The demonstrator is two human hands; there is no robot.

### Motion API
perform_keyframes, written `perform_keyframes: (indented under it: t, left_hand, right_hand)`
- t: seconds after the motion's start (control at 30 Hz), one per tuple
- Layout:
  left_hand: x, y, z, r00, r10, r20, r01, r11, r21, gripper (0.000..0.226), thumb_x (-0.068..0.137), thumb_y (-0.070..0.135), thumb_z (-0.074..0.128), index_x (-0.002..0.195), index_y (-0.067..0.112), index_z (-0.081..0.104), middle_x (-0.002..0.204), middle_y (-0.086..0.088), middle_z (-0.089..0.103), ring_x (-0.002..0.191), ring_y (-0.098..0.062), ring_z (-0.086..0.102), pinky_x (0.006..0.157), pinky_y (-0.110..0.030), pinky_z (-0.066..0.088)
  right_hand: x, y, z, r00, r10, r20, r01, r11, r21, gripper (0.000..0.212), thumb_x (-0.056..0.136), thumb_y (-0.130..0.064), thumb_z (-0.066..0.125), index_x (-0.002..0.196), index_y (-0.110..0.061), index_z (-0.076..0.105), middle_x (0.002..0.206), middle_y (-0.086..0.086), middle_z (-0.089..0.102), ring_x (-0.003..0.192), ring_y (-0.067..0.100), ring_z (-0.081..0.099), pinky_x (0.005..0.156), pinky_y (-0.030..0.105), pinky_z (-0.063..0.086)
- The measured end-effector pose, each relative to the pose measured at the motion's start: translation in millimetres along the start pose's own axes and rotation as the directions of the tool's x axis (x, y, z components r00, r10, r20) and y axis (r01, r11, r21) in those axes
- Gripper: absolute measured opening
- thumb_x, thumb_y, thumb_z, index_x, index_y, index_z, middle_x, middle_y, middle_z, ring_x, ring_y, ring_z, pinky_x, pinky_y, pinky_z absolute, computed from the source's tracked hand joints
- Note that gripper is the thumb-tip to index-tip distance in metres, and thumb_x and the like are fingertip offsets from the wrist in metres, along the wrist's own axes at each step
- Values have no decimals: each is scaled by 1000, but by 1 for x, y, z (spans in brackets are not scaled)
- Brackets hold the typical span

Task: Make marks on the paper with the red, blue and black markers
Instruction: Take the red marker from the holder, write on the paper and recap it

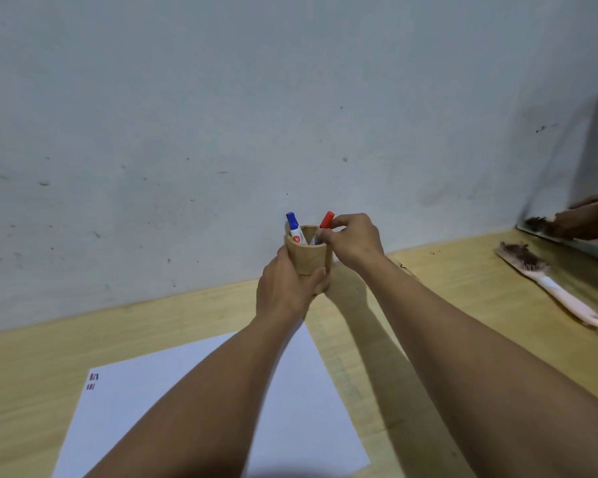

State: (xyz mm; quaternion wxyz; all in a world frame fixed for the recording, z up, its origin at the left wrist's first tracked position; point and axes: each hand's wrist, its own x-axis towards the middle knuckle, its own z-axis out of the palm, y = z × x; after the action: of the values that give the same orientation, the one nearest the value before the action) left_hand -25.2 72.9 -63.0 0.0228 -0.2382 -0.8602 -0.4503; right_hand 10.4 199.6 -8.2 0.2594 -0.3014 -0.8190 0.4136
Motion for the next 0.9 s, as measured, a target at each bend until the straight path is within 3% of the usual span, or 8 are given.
perform_keyframes:
  t: [0.17, 0.3, 0.5, 0.6, 0.67, 0.73, 0.8, 0.9]
  left_hand:
    - [2, -4, 2, 1000, 11, -6, -11, 1000, -2, 61, 78, 49, 74, 128, 24, 52, 115, 4, 68, 100, -20, 65, 81, -37, 55]
    - [2, -2, 1, 1000, -3, 0, 3, 1000, -21, 59, 78, 45, 75, 128, 22, 53, 116, 3, 68, 103, -21, 65, 84, -38, 56]
    - [-2, 5, -4, 999, -39, 32, 40, 999, -31, 62, 80, 45, 74, 131, 20, 52, 121, -1, 68, 105, -24, 64, 84, -36, 54]
    - [-9, 9, -10, 996, -71, 61, 73, 997, -26, 55, 86, 43, 69, 132, 18, 52, 122, -3, 67, 107, -26, 63, 81, -33, 49]
    - [-13, 11, -19, 994, -87, 62, 87, 996, -4, 51, 88, 43, 66, 128, 15, 53, 124, -8, 65, 108, -29, 62, 82, -33, 48]
    - [-17, 15, -29, 993, -101, 56, 100, 995, 14, 56, 90, 42, 66, 133, 10, 50, 129, -12, 62, 116, -32, 59, 83, -31, 43]
    - [-20, 19, -42, 994, -106, 40, 105, 994, 14, 62, 92, 40, 65, 140, 7, 45, 135, -15, 58, 124, -31, 55, 85, -31, 39]
    - [-24, 22, -65, 996, -89, 0, 89, 996, -11, 70, 93, 38, 65, 150, 11, 37, 144, -14, 53, 131, -30, 52, 97, -35, 43]
  right_hand:
    - [3, -1, 8, 997, -13, -73, 14, 1000, 16, 18, 91, -25, 74, 105, -14, 73, 103, 2, 73, 84, 18, 65, 66, 27, 48]
    - [-2, -10, 1, 989, -88, -117, 89, 996, 5, 19, 95, -25, 68, 108, -12, 69, 94, 2, 69, 71, 9, 59, 58, 24, 41]
    - [-14, -25, -21, 972, -185, -144, 192, 981, 30, 19, 99, -24, 62, 112, -10, 65, 98, -1, 65, 87, 16, 60, 61, 22, 41]
    - [-21, -36, -31, 962, -211, -171, 223, 973, 53, 20, 100, -26, 61, 113, -11, 63, 99, -2, 65, 92, 18, 63, 74, 29, 49]
    - [-27, -45, -39, 956, -229, -183, 243, 968, 59, 20, 101, -26, 59, 115, -12, 61, 100, -2, 66, 91, 18, 63, 69, 26, 47]
    - [-34, -56, -45, 950, -251, -186, 266, 962, 57, 20, 102, -25, 57, 117, -13, 59, 98, -3, 65, 88, 16, 62, 63, 24, 44]
    - [-42, -67, -50, 943, -282, -177, 293, 955, 41, 20, 103, -25, 55, 119, -13, 58, 95, -3, 64, 87, 16, 62, 68, 28, 47]
    - [-57, -80, -51, 938, -321, -131, 324, 946, 6, 22, 104, -25, 52, 122, -14, 57, 91, -4, 63, 76, 9, 62, 64, 25, 47]
